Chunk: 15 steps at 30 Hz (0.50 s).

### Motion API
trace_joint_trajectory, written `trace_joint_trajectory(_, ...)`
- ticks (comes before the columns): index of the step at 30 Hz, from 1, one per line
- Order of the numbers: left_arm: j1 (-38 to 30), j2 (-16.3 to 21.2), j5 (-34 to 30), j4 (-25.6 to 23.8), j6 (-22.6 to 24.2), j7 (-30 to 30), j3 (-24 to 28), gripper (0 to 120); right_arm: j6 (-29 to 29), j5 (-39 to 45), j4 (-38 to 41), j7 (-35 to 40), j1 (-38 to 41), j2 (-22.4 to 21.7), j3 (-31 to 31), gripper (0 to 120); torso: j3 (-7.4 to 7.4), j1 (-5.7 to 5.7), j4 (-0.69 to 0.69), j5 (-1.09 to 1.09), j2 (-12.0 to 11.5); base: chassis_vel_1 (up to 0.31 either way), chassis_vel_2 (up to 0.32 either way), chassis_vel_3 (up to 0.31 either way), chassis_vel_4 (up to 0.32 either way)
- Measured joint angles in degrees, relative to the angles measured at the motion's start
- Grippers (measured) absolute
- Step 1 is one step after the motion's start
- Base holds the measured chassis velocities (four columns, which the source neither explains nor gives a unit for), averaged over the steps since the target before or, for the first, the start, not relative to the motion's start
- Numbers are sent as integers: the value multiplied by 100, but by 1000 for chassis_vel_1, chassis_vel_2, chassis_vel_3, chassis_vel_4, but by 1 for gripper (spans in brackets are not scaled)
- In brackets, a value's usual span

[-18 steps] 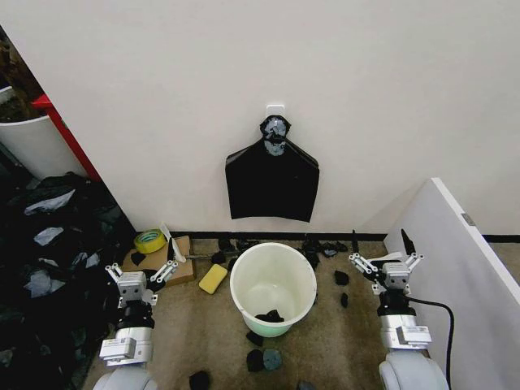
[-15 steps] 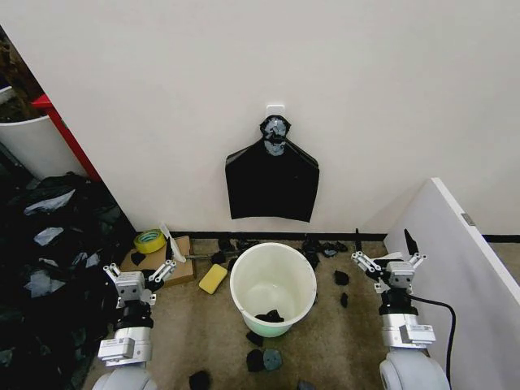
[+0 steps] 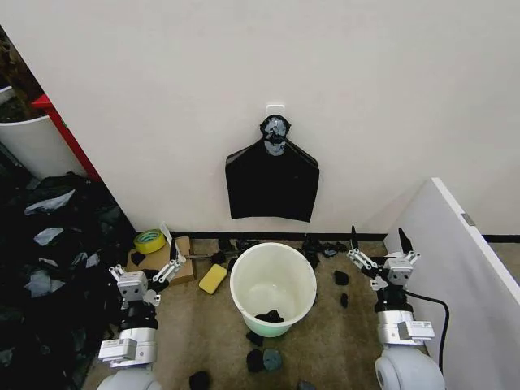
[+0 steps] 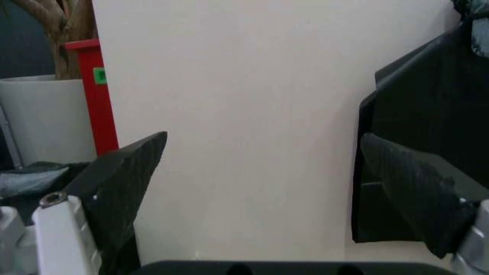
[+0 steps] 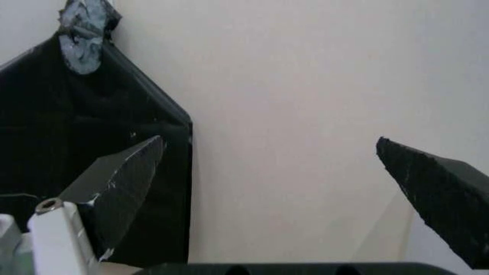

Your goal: Place the garbage bag over the trash bin.

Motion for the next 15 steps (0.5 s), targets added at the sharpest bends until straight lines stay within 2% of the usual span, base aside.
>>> trace_joint_trajectory(10,49,-31,68,38,-91,47,7,100,41,-7,2,-30,-16,5,-22,100,0,0,0,0,0,0,0,0,0)
trace_joint_trajectory(15,-42,23,-90,194,-231,284,-19,100,66,73,-6,-32,-15,-14,-34,100,0,0,0,0,0,0,0,0,0)
